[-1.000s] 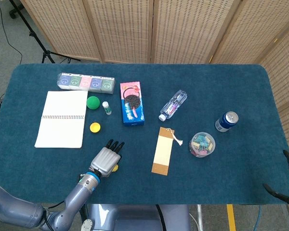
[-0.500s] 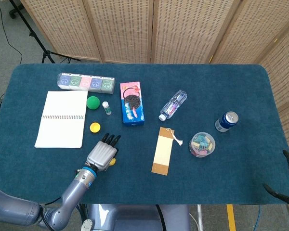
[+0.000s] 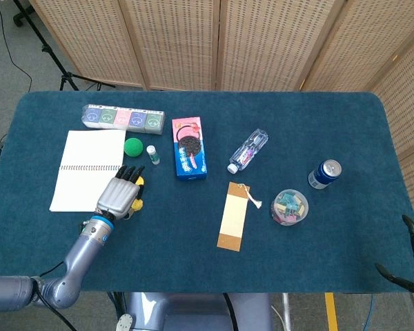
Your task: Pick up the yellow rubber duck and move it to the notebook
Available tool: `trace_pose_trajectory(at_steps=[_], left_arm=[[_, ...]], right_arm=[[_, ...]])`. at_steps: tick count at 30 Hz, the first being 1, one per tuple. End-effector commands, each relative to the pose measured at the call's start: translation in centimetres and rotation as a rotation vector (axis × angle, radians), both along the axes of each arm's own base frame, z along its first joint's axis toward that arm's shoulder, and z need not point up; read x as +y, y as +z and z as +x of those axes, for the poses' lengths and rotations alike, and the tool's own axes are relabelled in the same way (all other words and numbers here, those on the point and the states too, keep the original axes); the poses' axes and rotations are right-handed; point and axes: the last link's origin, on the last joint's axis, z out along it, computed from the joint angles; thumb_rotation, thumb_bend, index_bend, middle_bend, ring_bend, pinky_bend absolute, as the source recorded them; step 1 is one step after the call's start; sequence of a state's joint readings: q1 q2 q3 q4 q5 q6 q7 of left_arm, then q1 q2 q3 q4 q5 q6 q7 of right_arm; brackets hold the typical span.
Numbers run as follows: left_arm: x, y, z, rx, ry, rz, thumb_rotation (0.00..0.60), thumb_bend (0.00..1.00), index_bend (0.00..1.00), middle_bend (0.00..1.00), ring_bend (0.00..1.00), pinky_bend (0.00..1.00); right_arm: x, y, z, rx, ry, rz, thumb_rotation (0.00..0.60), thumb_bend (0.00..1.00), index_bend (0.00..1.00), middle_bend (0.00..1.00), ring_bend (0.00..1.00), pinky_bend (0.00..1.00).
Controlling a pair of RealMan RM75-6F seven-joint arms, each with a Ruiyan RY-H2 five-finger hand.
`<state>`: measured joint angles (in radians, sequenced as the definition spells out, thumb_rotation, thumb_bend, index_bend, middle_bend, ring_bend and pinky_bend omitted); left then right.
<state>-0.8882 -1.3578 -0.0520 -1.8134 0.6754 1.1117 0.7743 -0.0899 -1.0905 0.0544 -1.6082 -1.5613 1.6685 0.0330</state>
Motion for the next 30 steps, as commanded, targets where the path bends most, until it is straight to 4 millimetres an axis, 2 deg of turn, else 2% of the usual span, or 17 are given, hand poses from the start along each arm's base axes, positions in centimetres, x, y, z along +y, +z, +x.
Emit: trace_pose_trajectory(at_steps=[1,12,19,30], left_arm=[[1.0,0.8,-0.8,-0.004,0.016,0.026,0.600,0.29,0.61,0.00,0.00,0.00],[3.4,2.1,-2.7,0.006,0.054,0.093,0.600,0.29,0.62,0.00,0.00,0.00],[4.4,1.2,-3.4,-0.003,0.066,0.102,0.600,0.29,0.63,0.00,0.00,0.00],[5.3,-0.2,-3.1,-0.032,0.050,0.132,0.600,0.29,0.63,0.00,0.00,0.00]], right_arm=[[0.0,0.0,0.0,0.002,-0.001,0.001,0.600,0.00,0.03,0.00,0.00,0.00],[0.0,-0.1,0.1,0.004,-0.003,0.006,0.600,0.00,0.03,0.00,0.00,0.00],[0.0,-0.2,0.1,0.006,-0.003,0.010,0.600,0.00,0.03,0.00,0.00,0.00],[-0.1,-0.2,0.0,0.004,-0.005,0.011,0.600,0.00,0.03,0.00,0.00,0.00]])
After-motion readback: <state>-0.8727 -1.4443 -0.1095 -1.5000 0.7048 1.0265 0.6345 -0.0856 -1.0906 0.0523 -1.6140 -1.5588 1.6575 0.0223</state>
